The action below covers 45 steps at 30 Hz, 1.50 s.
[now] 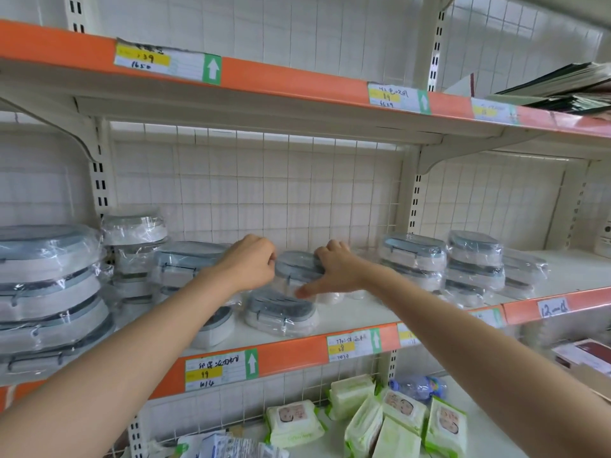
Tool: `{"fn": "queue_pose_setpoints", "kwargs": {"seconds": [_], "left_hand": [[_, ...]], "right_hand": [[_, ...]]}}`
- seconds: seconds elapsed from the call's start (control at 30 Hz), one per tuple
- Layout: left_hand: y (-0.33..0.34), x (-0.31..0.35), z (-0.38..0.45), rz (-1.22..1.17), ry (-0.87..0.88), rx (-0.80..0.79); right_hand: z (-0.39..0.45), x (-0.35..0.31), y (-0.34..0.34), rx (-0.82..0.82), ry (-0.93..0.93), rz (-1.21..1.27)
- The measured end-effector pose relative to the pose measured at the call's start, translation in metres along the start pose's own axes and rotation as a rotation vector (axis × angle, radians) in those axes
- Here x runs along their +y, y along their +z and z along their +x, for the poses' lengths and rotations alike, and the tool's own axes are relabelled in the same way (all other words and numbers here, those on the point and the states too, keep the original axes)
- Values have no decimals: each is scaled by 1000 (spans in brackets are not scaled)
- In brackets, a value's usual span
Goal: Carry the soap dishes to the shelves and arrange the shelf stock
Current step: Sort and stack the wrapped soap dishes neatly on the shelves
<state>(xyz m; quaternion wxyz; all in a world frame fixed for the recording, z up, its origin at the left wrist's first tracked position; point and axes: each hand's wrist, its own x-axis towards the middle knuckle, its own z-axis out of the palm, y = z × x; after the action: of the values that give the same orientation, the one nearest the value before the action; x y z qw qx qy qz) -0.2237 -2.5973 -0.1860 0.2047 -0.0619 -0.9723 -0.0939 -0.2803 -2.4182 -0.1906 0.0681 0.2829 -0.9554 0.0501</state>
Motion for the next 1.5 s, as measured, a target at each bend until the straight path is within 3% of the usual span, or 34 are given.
{"fn": "queue_pose_setpoints", "kwargs": {"seconds": [0.3,0.4,0.53,0.67,0.8,1.07,1.2,1.5], "left_hand": [[1,-29,6,73,17,18],[3,-25,8,88,37,-16],[6,-24,7,65,82,-111],[7,-29,10,81,93,-130],[4,-34,15,99,89,-151],[0,-39,21,124,125,-231],[2,-46,22,107,151,-214],[3,-46,22,142,162,-197]], "right_hand": [[22,-19,23,-95,-7,-13],[27,-17,22,-117,11,139],[40,-6,11,45,99,356],[69,3,4,68,176,158],[101,-2,10,-84,91,-92],[156,4,26,-548,-71,-230],[176,2,38,-544,-131,-389],[187,10,32,-512,-209,-430]]}}
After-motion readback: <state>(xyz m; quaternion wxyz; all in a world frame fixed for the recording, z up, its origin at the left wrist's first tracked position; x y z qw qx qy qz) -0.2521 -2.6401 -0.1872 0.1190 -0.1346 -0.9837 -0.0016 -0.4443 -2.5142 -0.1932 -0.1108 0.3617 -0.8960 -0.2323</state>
